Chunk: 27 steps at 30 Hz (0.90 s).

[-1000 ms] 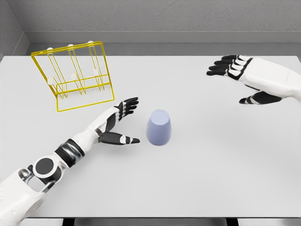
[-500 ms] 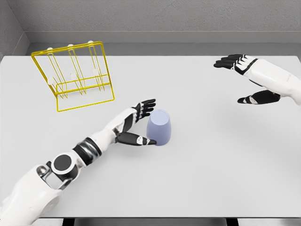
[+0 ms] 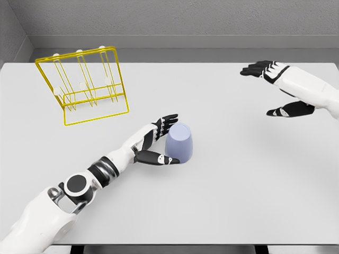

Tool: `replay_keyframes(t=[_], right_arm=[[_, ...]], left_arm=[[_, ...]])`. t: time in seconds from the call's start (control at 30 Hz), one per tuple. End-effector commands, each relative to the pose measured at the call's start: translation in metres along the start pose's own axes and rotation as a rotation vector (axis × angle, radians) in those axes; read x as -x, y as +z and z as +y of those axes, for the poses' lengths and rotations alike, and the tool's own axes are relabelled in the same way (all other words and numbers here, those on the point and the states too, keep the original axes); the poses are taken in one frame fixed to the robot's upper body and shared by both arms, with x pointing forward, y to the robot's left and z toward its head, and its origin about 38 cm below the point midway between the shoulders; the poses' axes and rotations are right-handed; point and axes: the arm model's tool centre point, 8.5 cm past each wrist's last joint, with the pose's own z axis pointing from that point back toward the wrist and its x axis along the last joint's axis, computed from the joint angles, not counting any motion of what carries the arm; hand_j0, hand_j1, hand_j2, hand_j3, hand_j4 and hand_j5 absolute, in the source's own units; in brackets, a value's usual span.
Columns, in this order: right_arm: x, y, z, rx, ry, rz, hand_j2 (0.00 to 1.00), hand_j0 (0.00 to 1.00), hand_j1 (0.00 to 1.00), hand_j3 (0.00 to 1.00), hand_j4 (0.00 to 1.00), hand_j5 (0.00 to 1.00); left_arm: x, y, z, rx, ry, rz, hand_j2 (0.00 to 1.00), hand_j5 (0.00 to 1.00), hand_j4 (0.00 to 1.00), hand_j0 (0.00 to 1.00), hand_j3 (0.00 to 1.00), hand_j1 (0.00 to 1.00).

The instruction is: Place the cup on the cup holder with both arms

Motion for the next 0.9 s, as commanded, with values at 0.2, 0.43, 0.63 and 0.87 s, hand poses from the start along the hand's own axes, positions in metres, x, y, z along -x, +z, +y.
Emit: replay_keyframes(t=[0.2,0.43,0.63,0.87], right_arm=[[0.000,-0.001,-0.001,0.007,-0.007,-0.002,1.00,1.00,1.00,1.00,1.00,1.00],[0.000,-0.001,-0.001,0.007,-0.007,-0.002,1.00,1.00,1.00,1.00,1.00,1.00],[0.000,-0.001,-0.001,0.007,-0.007,-0.002,1.00,1.00,1.00,1.00,1.00,1.00],[-0.001,-0.001,0.000,0.008,-0.009,-0.004,1.00,1.00,1.00,1.00,1.00,1.00]], left_arm=[[0.002,-0.005,-0.010,0.017,0.018,-0.002,1.00,1.00,1.00,1.00,1.00,1.00],[0.000,-0.011,-0.018,0.030,0.034,0.006,0.75,0.75,0.75,0.75,0.75,0.75],[-0.001,-0.011,-0.016,0.025,0.028,0.002,0.67,0.67,0.67,0.67,0.67,0.67],[-0.004,-0.011,-0.012,0.014,0.029,-0.007,0.67,0.67,0.67,0.67,0.67,0.67]])
